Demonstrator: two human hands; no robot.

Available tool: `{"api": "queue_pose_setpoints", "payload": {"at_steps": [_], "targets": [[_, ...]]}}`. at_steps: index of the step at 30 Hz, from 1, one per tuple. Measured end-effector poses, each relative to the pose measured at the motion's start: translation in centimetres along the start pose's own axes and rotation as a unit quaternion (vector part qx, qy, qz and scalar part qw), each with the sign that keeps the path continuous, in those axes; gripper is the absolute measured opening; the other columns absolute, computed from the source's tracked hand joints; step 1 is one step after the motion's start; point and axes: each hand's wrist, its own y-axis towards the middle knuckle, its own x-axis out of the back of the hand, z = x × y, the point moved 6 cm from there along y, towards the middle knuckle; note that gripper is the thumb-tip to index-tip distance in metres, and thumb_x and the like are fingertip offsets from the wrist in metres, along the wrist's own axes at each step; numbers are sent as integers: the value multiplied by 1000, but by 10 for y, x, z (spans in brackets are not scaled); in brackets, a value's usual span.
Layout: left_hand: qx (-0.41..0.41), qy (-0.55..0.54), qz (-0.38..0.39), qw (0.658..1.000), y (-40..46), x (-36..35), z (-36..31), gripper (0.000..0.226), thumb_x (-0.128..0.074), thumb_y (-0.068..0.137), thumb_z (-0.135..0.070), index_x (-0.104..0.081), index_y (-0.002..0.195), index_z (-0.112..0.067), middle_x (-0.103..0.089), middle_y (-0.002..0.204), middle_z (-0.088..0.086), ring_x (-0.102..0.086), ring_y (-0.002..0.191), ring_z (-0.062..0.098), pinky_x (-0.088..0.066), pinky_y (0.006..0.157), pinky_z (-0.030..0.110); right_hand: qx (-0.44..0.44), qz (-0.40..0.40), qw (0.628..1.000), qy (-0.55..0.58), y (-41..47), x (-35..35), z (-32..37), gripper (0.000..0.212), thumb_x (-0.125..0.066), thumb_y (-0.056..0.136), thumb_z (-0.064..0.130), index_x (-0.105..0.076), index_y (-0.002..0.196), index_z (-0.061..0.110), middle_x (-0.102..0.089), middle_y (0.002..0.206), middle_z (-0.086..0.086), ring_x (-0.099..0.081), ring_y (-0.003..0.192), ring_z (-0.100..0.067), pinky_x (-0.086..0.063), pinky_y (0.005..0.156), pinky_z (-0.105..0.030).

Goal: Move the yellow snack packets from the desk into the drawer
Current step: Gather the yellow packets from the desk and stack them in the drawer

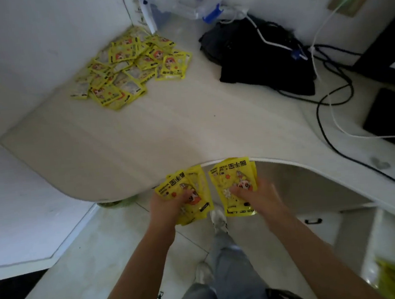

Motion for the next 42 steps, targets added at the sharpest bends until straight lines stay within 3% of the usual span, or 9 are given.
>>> {"api": "queue_pose_setpoints", "payload": {"at_steps": [3, 6, 19, 25, 33, 36, 38, 42], "targets": [[4, 7, 31, 999, -24, -8, 17, 27, -76, 77, -1, -72, 102, -12, -75, 100, 15, -71, 94, 34, -53, 87, 61, 4, -44, 999, 20, -30, 19, -23, 33, -81, 73, 18, -68, 103, 15, -73, 87, 3, -69, 70, -4, -51, 49, -16], [3, 30, 49, 998, -44, -21, 30, 21, -78, 76, -4, -74, 95, -12, -75, 97, 14, -71, 93, 34, -53, 86, 63, -4, -67, 997, 39, -55, 40, -45, 36, -83, 70, 19, -67, 102, 18, -72, 85, 7, -69, 66, -1, -49, 46, -14], [47, 91, 117, 988, -130, -122, 99, 35, -85, 67, -11, -74, 99, -16, -77, 94, 6, -73, 90, 27, -55, 85, 58, -27, -129, 983, 124, -127, 156, -138, 28, -84, 68, 19, -65, 88, 28, -73, 77, 13, -69, 65, 2, -50, 47, -14], [56, 112, 115, 985, -180, -192, 148, 36, -86, 65, -11, -74, 99, -15, -77, 91, 5, -74, 87, 24, -57, 86, 53, -39, -139, 980, 140, -151, 239, -194, 31, -83, 71, 20, -66, 97, 24, -74, 82, 11, -70, 71, -2, -53, 52, -18], [67, 143, 87, 984, -246, -284, 229, 33, -87, 64, -12, -74, 95, -15, -78, 86, 3, -74, 86, 25, -59, 80, 46, -42, -148, 980, 127, -174, 362, -264, 27, -80, 73, 13, -62, 84, 30, -70, 71, 18, -66, 60, 6, -47, 44, -11], [70, 165, 90, 980, -263, -317, 247, 36, -88, 64, -13, -73, 96, -15, -77, 89, 4, -74, 86, 24, -58, 84, 48, -51, -157, 979, 117, -180, 399, -286, 27, -80, 73, 14, -62, 83, 31, -71, 77, 14, -69, 66, 0, -55, 52, -19], [76, 178, 98, 976, -270, -338, 257, 36, -88, 64, -11, -73, 97, -14, -77, 89, 5, -74, 85, 25, -59, 81, 48, -61, -158, 979, 116, -182, 416, -300, 26, -80, 73, 15, -63, 84, 31, -72, 82, 10, -70, 74, -8, -59, 62, -29], [72, 209, 119, 968, -274, -379, 273, 30, -86, 65, -7, -73, 91, -16, -77, 81, 2, -75, 72, 18, -59, 66, 34, -76, -175, 976, 103, -182, 446, -323, 24, -79, 75, 17, -63, 85, 30, -70, 80, 11, -68, 71, -5, -56, 60, -23]]}}
